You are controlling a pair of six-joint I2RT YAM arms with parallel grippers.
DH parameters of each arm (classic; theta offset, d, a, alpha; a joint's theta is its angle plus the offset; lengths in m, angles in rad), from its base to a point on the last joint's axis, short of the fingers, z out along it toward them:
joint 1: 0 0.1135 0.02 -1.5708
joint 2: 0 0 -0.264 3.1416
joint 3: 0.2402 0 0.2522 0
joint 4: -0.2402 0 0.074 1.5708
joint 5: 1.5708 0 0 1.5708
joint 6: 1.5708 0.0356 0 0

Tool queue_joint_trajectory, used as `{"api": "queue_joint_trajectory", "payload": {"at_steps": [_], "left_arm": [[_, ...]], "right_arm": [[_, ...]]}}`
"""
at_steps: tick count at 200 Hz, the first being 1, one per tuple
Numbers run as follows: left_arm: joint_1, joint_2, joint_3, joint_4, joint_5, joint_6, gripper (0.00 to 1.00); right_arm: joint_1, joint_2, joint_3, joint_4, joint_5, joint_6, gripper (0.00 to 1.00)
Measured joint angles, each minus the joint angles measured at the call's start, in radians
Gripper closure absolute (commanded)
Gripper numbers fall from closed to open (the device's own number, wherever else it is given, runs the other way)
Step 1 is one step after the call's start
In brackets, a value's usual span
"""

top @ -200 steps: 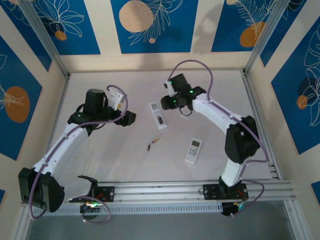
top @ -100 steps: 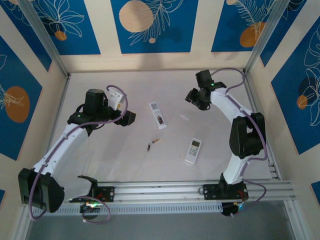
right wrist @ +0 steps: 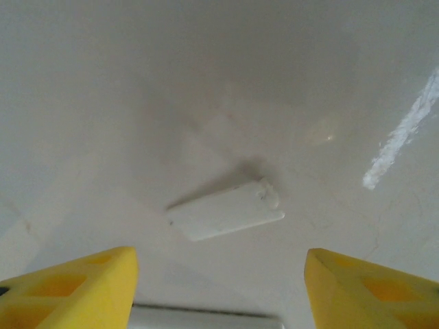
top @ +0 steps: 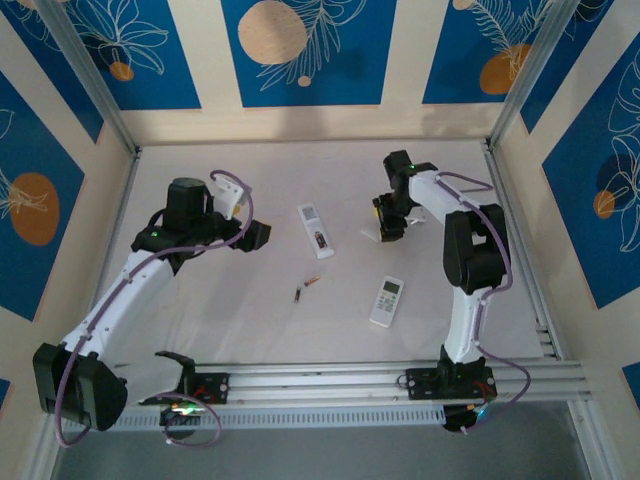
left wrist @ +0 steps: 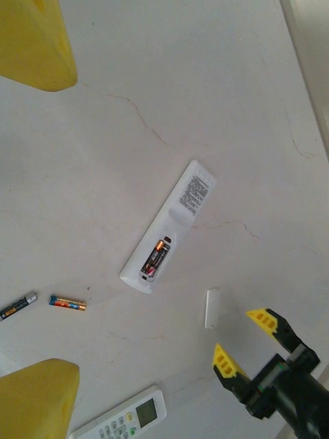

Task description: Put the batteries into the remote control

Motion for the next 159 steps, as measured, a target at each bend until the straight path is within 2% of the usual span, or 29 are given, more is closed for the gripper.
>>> {"api": "queue_joint_trajectory", "payload": {"at_steps": [19, 80, 141, 159], "left_arm": [[0.0, -0.001, 0.0, 0.003, 0.004, 0.0, 0.0], [0.0, -0.001, 0.0, 0.003, 0.014, -0.007, 0.0], [0.0, -0.001, 0.0, 0.003, 0.014, -0.007, 0.0], [0.0, -0.001, 0.0, 0.003, 0.014, -0.007, 0.0]], "right_arm": [[0.005, 0.013, 0.003, -0.012, 0.009, 0.06, 0.28], [0.027, 0.083, 0.056, -0.033, 0.02, 0.174, 0.28], [0.034, 0.149, 0.098, -0.042, 0.034, 0.198, 0.34], [0.035, 0.154, 0.098, -0.045, 0.034, 0.198, 0.4]]}}
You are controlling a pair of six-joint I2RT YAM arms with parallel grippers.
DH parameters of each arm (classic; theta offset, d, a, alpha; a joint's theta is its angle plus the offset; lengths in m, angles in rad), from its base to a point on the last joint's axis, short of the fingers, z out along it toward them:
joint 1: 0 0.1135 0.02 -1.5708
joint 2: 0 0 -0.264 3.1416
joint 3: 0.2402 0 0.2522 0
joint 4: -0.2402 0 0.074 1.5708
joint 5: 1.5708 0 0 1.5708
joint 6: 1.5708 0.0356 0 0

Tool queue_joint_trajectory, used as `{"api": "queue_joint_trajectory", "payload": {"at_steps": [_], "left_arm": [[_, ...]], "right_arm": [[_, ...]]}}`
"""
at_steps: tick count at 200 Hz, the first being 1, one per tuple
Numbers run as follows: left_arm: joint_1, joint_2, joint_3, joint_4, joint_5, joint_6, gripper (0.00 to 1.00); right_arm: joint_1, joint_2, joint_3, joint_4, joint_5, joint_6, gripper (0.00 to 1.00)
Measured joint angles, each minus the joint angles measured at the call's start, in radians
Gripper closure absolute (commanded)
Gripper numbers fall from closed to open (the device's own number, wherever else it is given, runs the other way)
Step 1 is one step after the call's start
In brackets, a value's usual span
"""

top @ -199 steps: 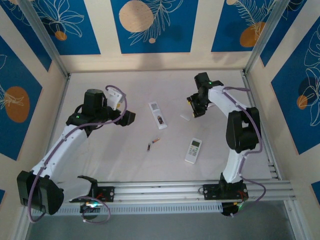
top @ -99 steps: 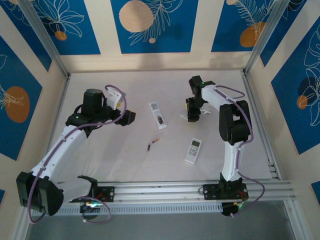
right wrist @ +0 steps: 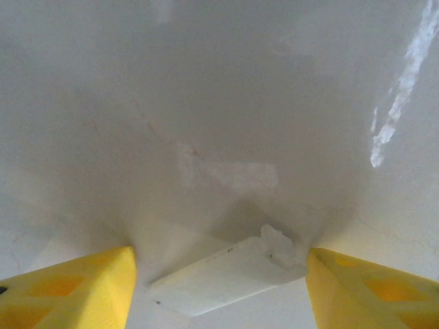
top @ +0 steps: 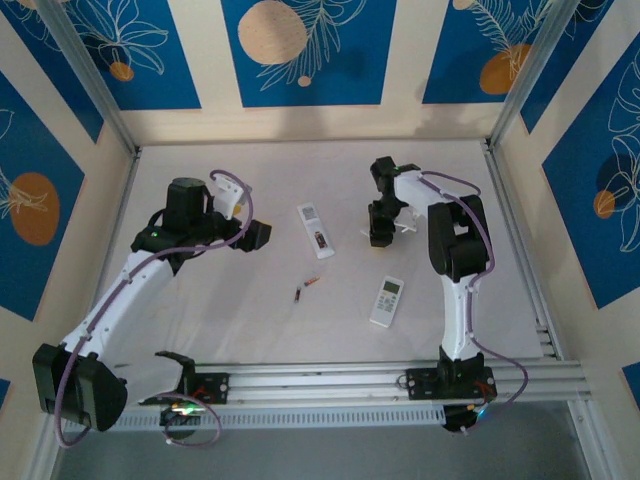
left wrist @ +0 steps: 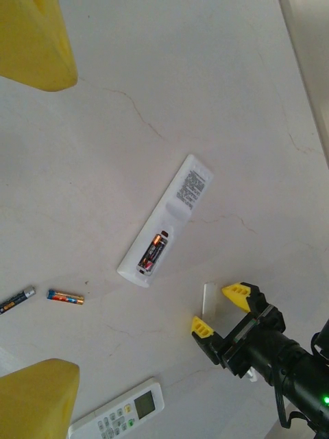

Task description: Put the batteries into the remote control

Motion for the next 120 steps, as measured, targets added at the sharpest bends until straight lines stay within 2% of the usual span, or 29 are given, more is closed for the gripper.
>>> {"api": "queue_joint_trajectory", "payload": {"at_steps": [30, 71, 120], "left_arm": [[0.0, 0.0, 0.0, 0.0, 0.0, 0.0, 0.0], [0.0, 0.0, 0.0, 0.0, 0.0, 0.0, 0.0], [0.0, 0.0, 0.0, 0.0, 0.0, 0.0, 0.0]], "right_arm": [[0.001, 0.0, -0.002, 0.003, 0.002, 0.0, 0.5], [0.001, -0.012, -0.019, 0.01, 0.019, -0.015, 0.59], [-0.002, -0.083, -0.103, 0.039, 0.099, -0.134, 0.66]]}}
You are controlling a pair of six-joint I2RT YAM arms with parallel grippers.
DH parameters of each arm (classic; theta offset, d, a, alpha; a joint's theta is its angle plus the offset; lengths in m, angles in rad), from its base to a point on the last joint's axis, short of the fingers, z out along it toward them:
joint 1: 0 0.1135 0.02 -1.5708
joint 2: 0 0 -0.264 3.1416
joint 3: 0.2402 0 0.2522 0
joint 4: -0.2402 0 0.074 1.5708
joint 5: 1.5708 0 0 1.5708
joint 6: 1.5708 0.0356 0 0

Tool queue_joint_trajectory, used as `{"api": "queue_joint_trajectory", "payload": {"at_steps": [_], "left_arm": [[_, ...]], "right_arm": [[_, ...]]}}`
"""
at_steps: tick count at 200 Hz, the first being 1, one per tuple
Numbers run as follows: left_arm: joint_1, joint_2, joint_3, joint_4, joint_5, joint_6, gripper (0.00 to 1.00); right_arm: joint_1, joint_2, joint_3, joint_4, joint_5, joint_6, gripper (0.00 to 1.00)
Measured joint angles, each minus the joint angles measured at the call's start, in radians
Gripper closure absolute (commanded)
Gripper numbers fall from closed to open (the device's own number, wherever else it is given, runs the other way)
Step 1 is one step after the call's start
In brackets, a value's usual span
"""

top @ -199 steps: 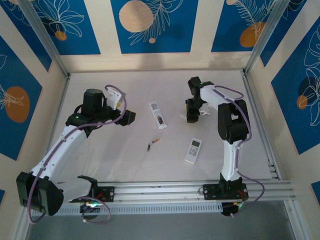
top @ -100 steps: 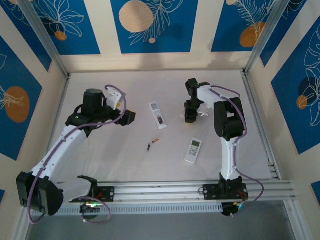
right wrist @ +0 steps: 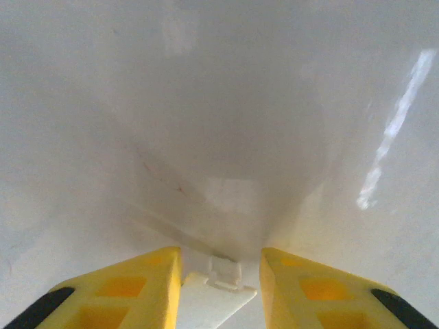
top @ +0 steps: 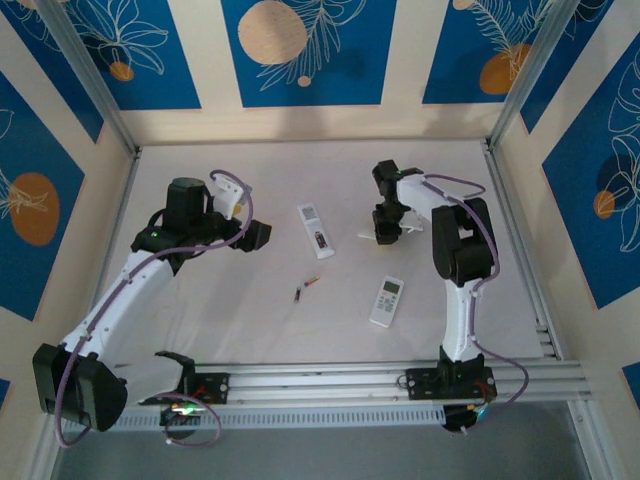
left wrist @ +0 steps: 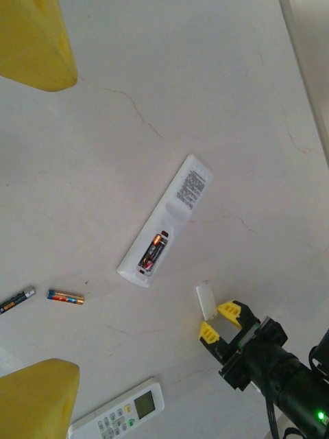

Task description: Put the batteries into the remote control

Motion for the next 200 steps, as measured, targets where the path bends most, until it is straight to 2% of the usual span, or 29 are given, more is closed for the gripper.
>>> {"api": "queue_joint_trajectory", "payload": {"at_steps": [34, 58, 72, 113, 200], "left_arm": [[0.0, 0.0, 0.0, 0.0, 0.0, 0.0, 0.0], [0.0, 0.0, 0.0, 0.0, 0.0, 0.0, 0.0], [0.0, 0.0, 0.0, 0.0, 0.0, 0.0, 0.0], [0.0, 0.0, 0.0, 0.0, 0.0, 0.0, 0.0], [0.0, 0.0, 0.0, 0.0, 0.0, 0.0, 0.0]], "right_arm": [[-0.006, -0.095, -0.073, 0.072, 0.043, -0.197, 0.66], [-0.009, -0.152, -0.118, 0.108, 0.047, -0.325, 0.49], [-0.01, -0.175, -0.137, 0.119, 0.027, -0.358, 0.45], [-0.015, -0.18, -0.153, 0.15, -0.056, -0.364, 0.42], [-0.015, -0.016, -0.048, 0.095, -0.136, -0.238, 0.42]]}}
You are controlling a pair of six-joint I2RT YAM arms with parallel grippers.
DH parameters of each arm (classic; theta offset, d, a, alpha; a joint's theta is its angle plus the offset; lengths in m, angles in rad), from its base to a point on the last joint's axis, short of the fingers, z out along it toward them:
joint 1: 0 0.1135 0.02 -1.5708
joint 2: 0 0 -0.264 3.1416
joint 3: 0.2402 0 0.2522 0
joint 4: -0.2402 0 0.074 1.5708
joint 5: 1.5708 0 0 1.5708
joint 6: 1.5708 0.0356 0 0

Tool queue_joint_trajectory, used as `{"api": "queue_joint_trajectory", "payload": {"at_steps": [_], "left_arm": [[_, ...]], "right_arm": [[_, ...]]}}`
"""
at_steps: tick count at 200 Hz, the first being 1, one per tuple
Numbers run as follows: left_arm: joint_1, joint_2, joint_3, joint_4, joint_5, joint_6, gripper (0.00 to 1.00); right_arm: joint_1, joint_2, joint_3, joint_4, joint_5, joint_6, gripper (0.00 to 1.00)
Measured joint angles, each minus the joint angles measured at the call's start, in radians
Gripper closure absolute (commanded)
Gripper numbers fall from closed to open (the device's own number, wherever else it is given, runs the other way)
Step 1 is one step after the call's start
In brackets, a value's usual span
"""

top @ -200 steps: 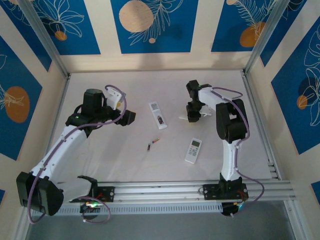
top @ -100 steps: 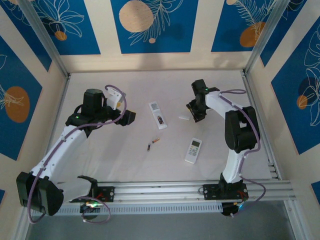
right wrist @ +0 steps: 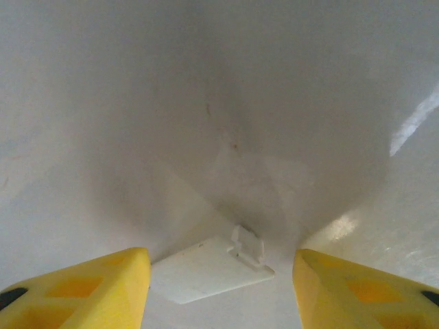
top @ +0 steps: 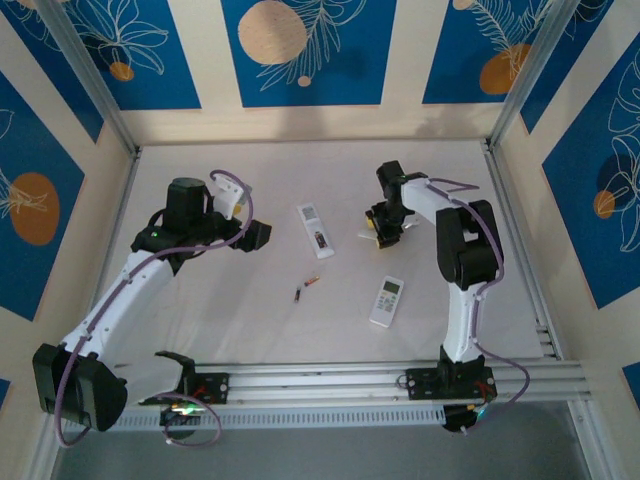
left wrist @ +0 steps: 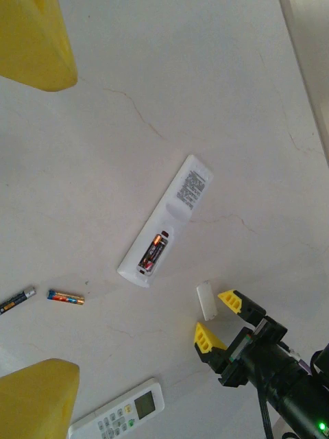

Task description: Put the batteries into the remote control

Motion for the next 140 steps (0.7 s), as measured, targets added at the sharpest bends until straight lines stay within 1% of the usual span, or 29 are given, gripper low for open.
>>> {"api": "queue_joint_trajectory", "payload": {"at_steps": [26, 41, 67, 73, 101, 140], "left_arm": [[-0.001, 0.0, 0.0, 0.0, 0.0, 0.0, 0.0], [-0.002, 0.0, 0.0, 0.0, 0.0, 0.0, 0.0], [-0.002, 0.0, 0.0, 0.0, 0.0, 0.0, 0.0], [-0.002, 0.0, 0.0, 0.0, 0.0, 0.0, 0.0], [-0.002, 0.0, 0.0, 0.0, 0.0, 0.0, 0.0], [-0.002, 0.0, 0.0, 0.0, 0.0, 0.0, 0.0]], "right_arm": [[0.0, 0.016, 0.022, -0.024, -0.001, 0.022, 0.44], [0.0, 0.024, 0.034, -0.031, -0.002, 0.034, 0.47], [-0.002, 0.033, 0.046, -0.036, -0.002, 0.052, 0.58], [-0.002, 0.038, 0.051, -0.039, -0.002, 0.054, 0.59], [-0.006, 0.049, 0.063, -0.052, -0.008, 0.055, 0.58], [-0.011, 0.051, 0.066, -0.058, -0.018, 0.054, 0.6]]}}
